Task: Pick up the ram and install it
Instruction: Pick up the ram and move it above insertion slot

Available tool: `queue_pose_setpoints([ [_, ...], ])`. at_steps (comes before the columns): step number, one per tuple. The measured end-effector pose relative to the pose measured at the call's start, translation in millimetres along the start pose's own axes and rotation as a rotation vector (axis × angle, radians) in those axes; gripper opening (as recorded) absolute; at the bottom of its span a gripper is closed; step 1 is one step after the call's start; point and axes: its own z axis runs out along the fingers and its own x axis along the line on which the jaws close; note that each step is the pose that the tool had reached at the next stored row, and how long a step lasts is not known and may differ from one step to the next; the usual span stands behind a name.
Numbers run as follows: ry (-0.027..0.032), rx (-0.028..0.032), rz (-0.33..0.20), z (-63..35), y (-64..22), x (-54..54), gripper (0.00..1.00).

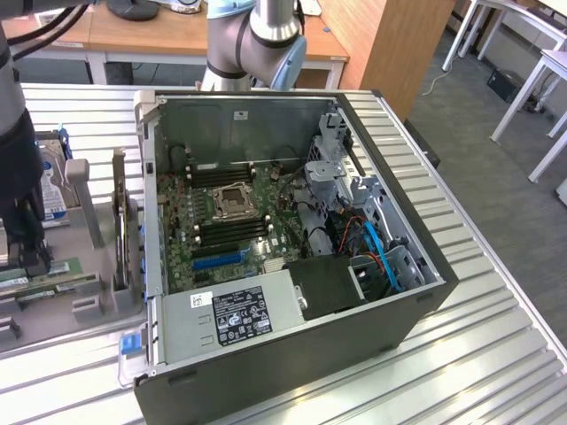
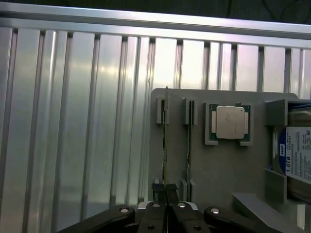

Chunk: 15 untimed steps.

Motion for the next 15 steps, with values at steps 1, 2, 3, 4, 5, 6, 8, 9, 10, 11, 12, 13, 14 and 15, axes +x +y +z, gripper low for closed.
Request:
queue_pose_setpoints([
  [1,0.0,0.0,0.0,-2.5,0.1,0.0,0.12],
  [2,0.0,0.0,0.0,-5.0,0.2,0.0,0.12],
  [3,-0.0001,0.0,0.0,-7.4,0.4,0.0,0.12],
  [4,0.0,0.0,0.0,-9.9,0.5,0.0,0.12],
  [5,-0.0001,0.0,0.0,-12.4,0.6,0.0,0.12],
  [6,0.0,0.0,0.0,-14.9,0.7,0.0,0.12],
  [8,0.0,0.0001,0.0,-19.8,1.0,0.0,0.12],
  [9,0.0,0.0,0.0,-22.0,1.0,0.0,0.12],
  [10,0.0,0.0,0.0,-24.1,1.2,0.0,0.12],
  [11,0.0,0.0,0.0,-26.3,1.3,0.0,0.12],
  [12,0.0001,-0.0001,0.0,-28.4,1.4,0.0,0.12],
  [13,0.0,0.0,0.0,-30.3,1.5,0.0,0.12],
  [14,0.0,0.0,0.0,-31.9,1.5,0.0,0.12],
  [15,0.0,0.0,0.0,-33.4,1.6,0.0,0.12],
])
